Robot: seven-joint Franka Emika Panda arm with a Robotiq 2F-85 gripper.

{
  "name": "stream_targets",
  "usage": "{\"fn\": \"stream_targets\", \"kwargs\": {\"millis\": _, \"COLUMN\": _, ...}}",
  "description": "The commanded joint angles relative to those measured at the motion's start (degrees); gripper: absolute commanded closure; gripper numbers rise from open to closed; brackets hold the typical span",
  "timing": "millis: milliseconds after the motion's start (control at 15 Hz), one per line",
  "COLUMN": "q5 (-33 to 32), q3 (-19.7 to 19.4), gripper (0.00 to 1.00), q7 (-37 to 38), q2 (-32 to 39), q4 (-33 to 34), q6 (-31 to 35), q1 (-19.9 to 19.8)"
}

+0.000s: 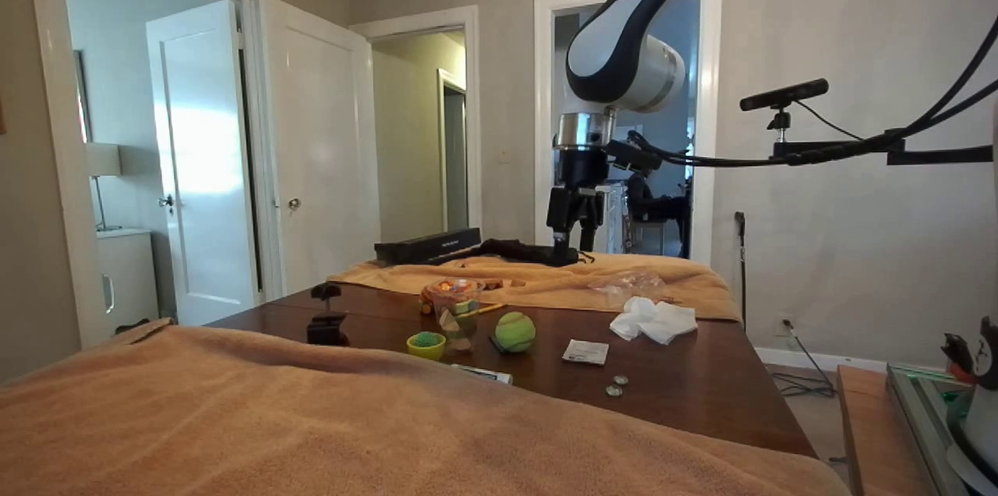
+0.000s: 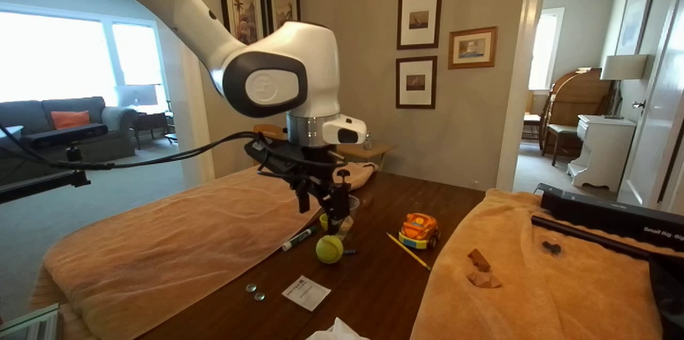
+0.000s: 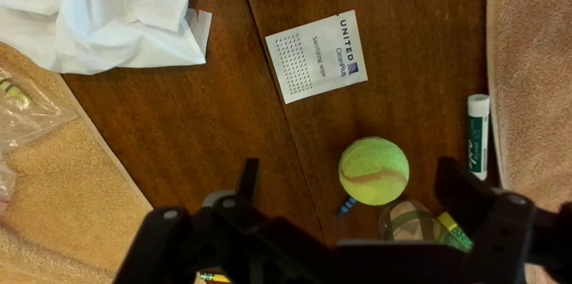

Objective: Move the green ball to the right

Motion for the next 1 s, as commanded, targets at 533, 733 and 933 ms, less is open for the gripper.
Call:
{"fn": "stream_targets", "kwargs": {"millis": 533, "q5": 5.9, "q3": 5.4, "gripper": 0.0, "q7": -4.5, "q2": 12.9, "q4": 1.3, "q6": 16.9, "q1": -1.5}}
{"fn": "stream_targets", "kwargs": {"millis": 733, "q5": 8.8, "q3": 9.6, "gripper": 0.0, "q7": -7.7, "q2": 15.6, "q4": 2.0, "q6": 20.8, "q1": -2.9}}
{"fn": "stream_targets", "kwargs": {"millis": 933, "q5": 9.5, "q3": 12.8, "gripper": 0.0, "q7": -9.6, "q2": 18.2, "q4": 3.4, "q6": 22.3, "q1": -4.9}}
